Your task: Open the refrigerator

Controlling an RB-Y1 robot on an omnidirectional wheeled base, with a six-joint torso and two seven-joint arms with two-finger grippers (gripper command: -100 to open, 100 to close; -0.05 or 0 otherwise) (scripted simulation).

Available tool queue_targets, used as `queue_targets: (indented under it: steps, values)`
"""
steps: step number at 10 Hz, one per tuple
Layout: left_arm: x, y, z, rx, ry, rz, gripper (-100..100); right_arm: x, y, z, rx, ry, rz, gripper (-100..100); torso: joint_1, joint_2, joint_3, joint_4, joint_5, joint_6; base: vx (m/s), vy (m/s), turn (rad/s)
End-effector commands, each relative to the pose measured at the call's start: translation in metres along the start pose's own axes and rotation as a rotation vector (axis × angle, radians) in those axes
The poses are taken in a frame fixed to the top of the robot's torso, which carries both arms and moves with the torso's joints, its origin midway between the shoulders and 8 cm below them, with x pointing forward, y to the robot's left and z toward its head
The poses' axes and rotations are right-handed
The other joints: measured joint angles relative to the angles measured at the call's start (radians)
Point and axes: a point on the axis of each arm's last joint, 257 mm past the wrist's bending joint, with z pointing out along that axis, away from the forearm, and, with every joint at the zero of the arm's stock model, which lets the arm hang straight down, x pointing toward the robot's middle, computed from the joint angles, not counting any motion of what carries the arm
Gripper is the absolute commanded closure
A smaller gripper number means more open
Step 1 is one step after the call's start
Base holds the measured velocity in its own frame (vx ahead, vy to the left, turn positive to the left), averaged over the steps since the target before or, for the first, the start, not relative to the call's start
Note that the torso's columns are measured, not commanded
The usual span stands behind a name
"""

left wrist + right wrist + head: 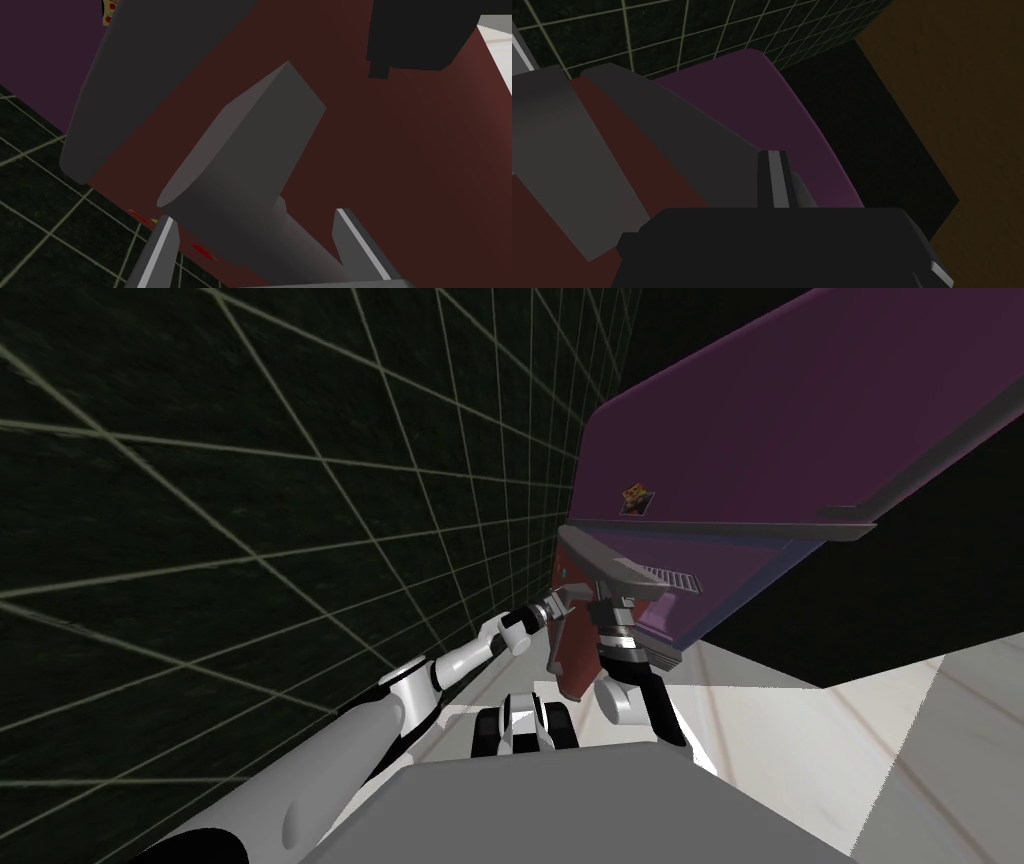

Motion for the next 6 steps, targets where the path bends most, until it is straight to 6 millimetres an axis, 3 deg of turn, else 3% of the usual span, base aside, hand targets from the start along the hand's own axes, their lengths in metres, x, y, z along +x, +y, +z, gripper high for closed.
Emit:
queue_targets:
  steps: [1,2,3,4,6]
  values:
    - [-0.004,-0.012,-0.003,0.016,-0.002,0.016,100,0.001,-0.001,0.0,0.003,0.002,0.002,0,-0.003,0.0,0.0,0.0,-0.001,0.002,-0.006,-0.019,-0.013]
    - [-0.004,-0.012,-0.003,0.015,-0.002,0.011,100,0.003,-0.001,0.0,0.003,0.005,0.004,0,-0.001,0.0,0.0,0.0,-0.001,0.002,0.001,-0.025,-0.005]
    - [-0.017,-0.028,-0.015,0.04,-0.021,0.025,100,0.004,-0.002,0.001,0.004,0.007,0.006,0,0.002,-0.002,-0.001,-0.001,0.0,0.002,0.084,0.178,-0.381]
    - [-0.017,-0.028,-0.015,0.039,-0.02,0.007,100,0.008,-0.002,0.002,0.004,0.014,0.01,0,0.014,-0.006,-0.003,-0.002,0.002,0.001,0.091,0.239,-0.368]
    - [-0.016,-0.028,-0.015,0.038,-0.019,0.012,100,0.013,-0.001,0.003,-0.001,0.024,0.018,0,0.006,-0.002,-0.002,-0.002,0.001,-0.003,0.018,0.068,0.02]
